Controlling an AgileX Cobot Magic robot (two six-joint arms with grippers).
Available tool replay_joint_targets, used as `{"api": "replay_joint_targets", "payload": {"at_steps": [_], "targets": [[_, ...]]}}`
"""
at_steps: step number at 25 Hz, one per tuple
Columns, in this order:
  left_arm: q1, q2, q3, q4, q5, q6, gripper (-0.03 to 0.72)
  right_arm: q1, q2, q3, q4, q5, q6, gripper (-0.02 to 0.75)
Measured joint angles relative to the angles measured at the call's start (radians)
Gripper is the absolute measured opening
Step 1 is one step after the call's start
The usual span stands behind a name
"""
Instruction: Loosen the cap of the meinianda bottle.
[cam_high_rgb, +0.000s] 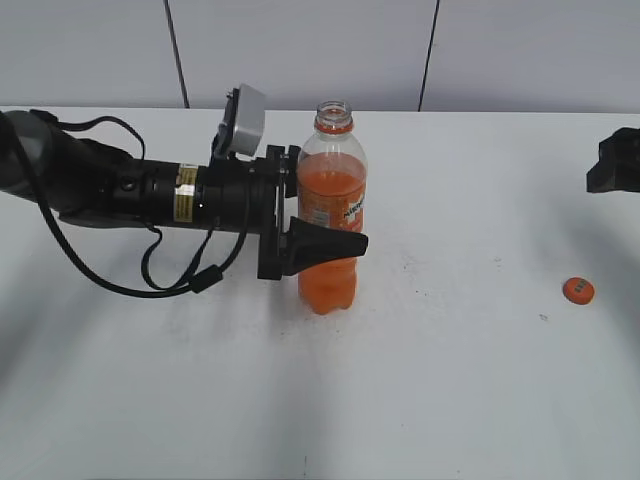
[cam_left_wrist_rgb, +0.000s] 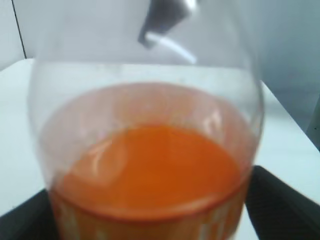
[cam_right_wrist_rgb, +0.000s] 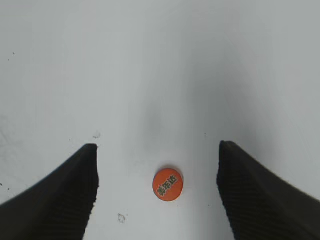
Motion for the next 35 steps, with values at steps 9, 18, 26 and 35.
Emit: {"api": "replay_joint_targets", "payload": {"at_steps": [9, 18, 26, 35], "targets": [[0.0, -0.133, 0.0, -0.002, -0.002, -0.029, 0.592, 0.0, -0.061, -0.019, 0.03, 0.001, 0.0, 0.554], [0.0, -0.251, 0.0, -0.025, -0.004, -0.029, 0.592, 0.0, -0.087, -0.019, 0.03, 0.001, 0.0, 0.554], [0.002, -0.378, 0.0, -0.045, -0.004, -0.154, 0.592, 0.0, -0.127, -0.042, 0.031, 0.053, 0.0, 0.554], [0.05, -0.643, 0.0, 0.086, 0.553, -0.511, 0.591, 0.0, -0.189, -0.088, 0.021, 0.174, 0.0, 0.553]]}}
